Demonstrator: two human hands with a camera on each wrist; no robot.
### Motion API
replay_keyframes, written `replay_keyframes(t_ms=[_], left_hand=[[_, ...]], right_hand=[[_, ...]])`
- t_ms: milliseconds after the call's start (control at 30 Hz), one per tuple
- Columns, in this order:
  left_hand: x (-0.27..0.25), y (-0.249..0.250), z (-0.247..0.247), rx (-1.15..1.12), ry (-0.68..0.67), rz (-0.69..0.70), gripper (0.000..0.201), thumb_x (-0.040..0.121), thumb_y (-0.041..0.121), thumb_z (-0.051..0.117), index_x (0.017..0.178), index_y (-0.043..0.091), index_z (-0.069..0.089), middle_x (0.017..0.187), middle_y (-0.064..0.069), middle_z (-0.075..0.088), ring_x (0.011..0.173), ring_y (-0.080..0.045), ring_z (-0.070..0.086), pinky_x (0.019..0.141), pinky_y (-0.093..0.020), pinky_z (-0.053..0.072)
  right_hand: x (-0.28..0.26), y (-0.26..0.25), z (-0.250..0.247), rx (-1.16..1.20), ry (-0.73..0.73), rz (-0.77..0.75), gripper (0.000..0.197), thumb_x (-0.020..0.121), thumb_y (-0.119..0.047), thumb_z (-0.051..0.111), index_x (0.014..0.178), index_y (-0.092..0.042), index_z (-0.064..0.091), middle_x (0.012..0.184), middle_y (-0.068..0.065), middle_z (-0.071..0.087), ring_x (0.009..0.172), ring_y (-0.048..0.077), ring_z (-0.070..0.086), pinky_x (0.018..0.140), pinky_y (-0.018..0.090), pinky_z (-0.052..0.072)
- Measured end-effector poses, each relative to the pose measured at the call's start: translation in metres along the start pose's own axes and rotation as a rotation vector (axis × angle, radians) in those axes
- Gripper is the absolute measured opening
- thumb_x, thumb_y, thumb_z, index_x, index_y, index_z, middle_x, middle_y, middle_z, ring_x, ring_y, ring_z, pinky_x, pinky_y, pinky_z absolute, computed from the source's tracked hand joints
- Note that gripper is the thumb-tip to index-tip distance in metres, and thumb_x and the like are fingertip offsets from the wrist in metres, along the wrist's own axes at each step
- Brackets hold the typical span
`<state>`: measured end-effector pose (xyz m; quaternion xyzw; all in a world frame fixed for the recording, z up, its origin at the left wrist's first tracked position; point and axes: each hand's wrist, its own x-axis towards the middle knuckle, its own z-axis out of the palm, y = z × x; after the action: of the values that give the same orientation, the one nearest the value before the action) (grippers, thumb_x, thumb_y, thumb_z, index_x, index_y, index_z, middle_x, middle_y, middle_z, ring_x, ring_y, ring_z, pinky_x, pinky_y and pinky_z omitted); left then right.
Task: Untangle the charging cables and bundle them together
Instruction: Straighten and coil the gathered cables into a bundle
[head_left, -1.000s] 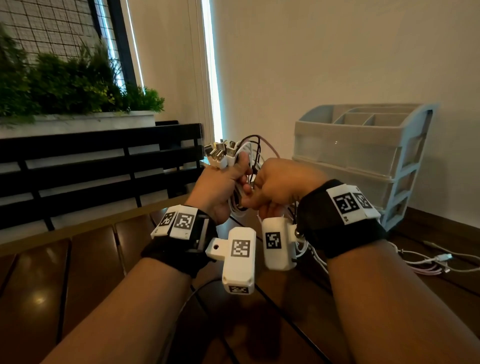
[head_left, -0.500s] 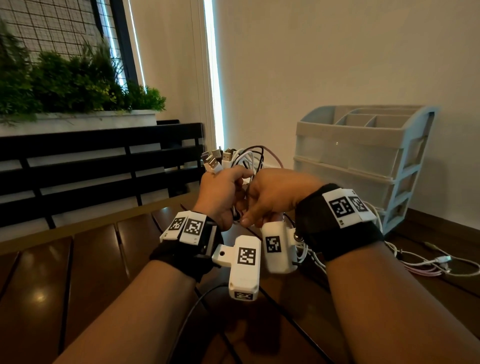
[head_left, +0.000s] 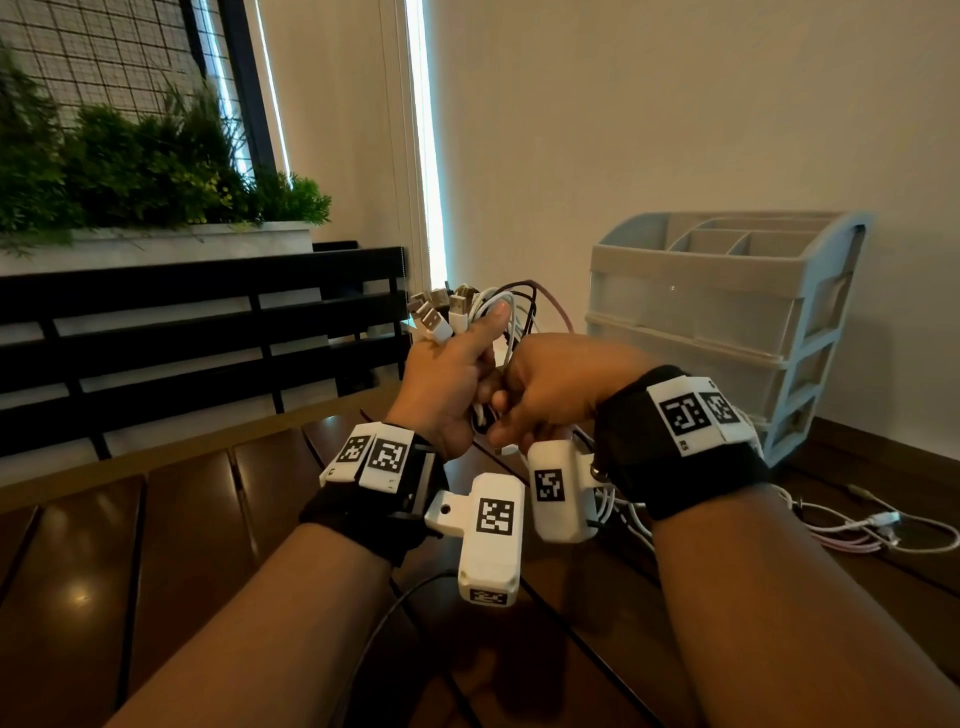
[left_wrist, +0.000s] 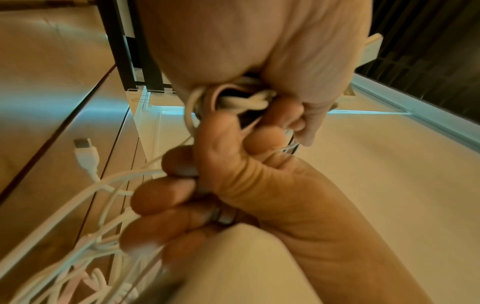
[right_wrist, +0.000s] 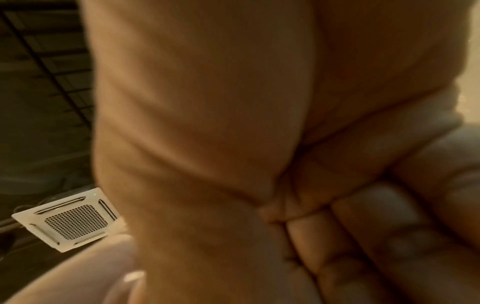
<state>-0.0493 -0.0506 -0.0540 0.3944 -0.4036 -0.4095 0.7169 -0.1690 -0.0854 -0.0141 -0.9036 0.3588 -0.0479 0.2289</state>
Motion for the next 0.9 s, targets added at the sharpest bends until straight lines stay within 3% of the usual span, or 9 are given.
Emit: replay_keyframes(t_ms=[100, 200, 300, 367, 433, 500, 667, 800, 900], left_hand=[[-0.001, 0.001, -0.002, 0.051, -0.007, -0.013, 0.026, 0.086, 0.021, 0.068, 0.065, 0.016, 0.053, 0.052, 0.001, 0.036, 0.035, -0.01, 0.029, 0.036, -0.019, 0.027], [-0.001, 0.006, -0.006, 0.122, -0.048, -0.024, 0.033, 0.087, 0.016, 0.065, 0.056, 0.018, 0.053, 0.049, 0.002, 0.034, 0.034, -0.01, 0.028, 0.036, -0.019, 0.025], [-0.001, 0.008, -0.01, 0.16, -0.096, -0.042, 0.041, 0.086, 0.009, 0.063, 0.048, 0.022, 0.054, 0.051, 0.001, 0.032, 0.035, -0.01, 0.024, 0.036, -0.019, 0.024], [-0.003, 0.009, -0.012, 0.234, -0.165, -0.059, 0.042, 0.086, 0.006, 0.062, 0.047, 0.022, 0.059, 0.051, 0.001, 0.029, 0.035, -0.011, 0.022, 0.037, -0.02, 0.023], [-0.007, 0.013, -0.013, 0.292, -0.265, -0.084, 0.04, 0.086, 0.006, 0.061, 0.051, 0.023, 0.062, 0.051, 0.001, 0.028, 0.035, -0.01, 0.022, 0.036, -0.019, 0.023], [-0.009, 0.02, -0.016, 0.324, -0.337, -0.093, 0.035, 0.086, 0.006, 0.061, 0.056, 0.023, 0.063, 0.05, 0.002, 0.031, 0.034, -0.009, 0.024, 0.036, -0.018, 0.025], [-0.008, 0.031, -0.022, 0.339, -0.335, -0.057, 0.015, 0.086, 0.012, 0.064, 0.073, 0.016, 0.059, 0.052, -0.001, 0.031, 0.034, -0.01, 0.026, 0.036, -0.018, 0.028], [-0.01, 0.031, -0.018, 0.378, -0.287, 0.01, 0.009, 0.089, 0.015, 0.063, 0.084, 0.007, 0.061, 0.047, 0.004, 0.033, 0.033, -0.009, 0.026, 0.036, -0.019, 0.027], [-0.011, 0.032, -0.016, 0.388, -0.26, 0.042, 0.011, 0.09, 0.012, 0.061, 0.08, 0.009, 0.059, 0.044, 0.004, 0.033, 0.033, -0.009, 0.026, 0.037, -0.02, 0.028]], right_hand=[[0.0, -0.002, 0.0, -0.044, 0.007, -0.008, 0.031, 0.074, -0.034, 0.079, 0.086, -0.007, 0.071, 0.081, 0.008, 0.074, 0.071, 0.019, 0.071, 0.074, 0.032, 0.058], [-0.009, -0.004, -0.015, -0.101, 0.114, -0.052, 0.022, 0.072, -0.03, 0.081, 0.081, -0.012, 0.071, 0.075, 0.002, 0.073, 0.065, 0.011, 0.069, 0.062, 0.02, 0.055], [-0.019, 0.001, -0.035, -0.048, 0.547, -0.199, 0.018, 0.07, -0.019, 0.083, 0.078, -0.019, 0.067, 0.073, -0.007, 0.065, 0.065, 0.005, 0.06, 0.063, 0.022, 0.049], [-0.021, 0.007, -0.041, 0.06, 0.729, -0.34, 0.03, 0.07, -0.013, 0.081, 0.092, -0.024, 0.064, 0.086, -0.01, 0.061, 0.077, 0.005, 0.056, 0.07, 0.02, 0.046], [-0.021, 0.009, -0.038, 0.003, 0.644, -0.401, 0.048, 0.075, -0.013, 0.077, 0.117, -0.028, 0.058, 0.115, -0.012, 0.056, 0.102, 0.0, 0.049, 0.08, 0.006, 0.036], [-0.017, 0.008, -0.032, -0.069, 0.466, -0.394, 0.049, 0.085, -0.017, 0.069, 0.13, -0.029, 0.053, 0.129, -0.011, 0.054, 0.113, 0.0, 0.044, 0.085, 0.003, 0.032], [-0.015, 0.009, -0.028, 0.026, 0.398, -0.365, 0.012, 0.097, -0.028, 0.053, 0.107, -0.028, 0.059, 0.099, -0.006, 0.064, 0.091, 0.008, 0.057, 0.08, 0.027, 0.046], [-0.015, 0.009, -0.026, 0.115, 0.377, -0.36, 0.027, 0.101, -0.034, 0.039, 0.09, -0.021, 0.061, 0.087, -0.003, 0.064, 0.084, 0.013, 0.057, 0.079, 0.032, 0.045], [-0.013, 0.007, -0.025, 0.13, 0.322, -0.315, 0.035, 0.102, -0.033, 0.037, 0.076, -0.022, 0.058, 0.075, -0.002, 0.063, 0.073, 0.014, 0.056, 0.074, 0.032, 0.043]])
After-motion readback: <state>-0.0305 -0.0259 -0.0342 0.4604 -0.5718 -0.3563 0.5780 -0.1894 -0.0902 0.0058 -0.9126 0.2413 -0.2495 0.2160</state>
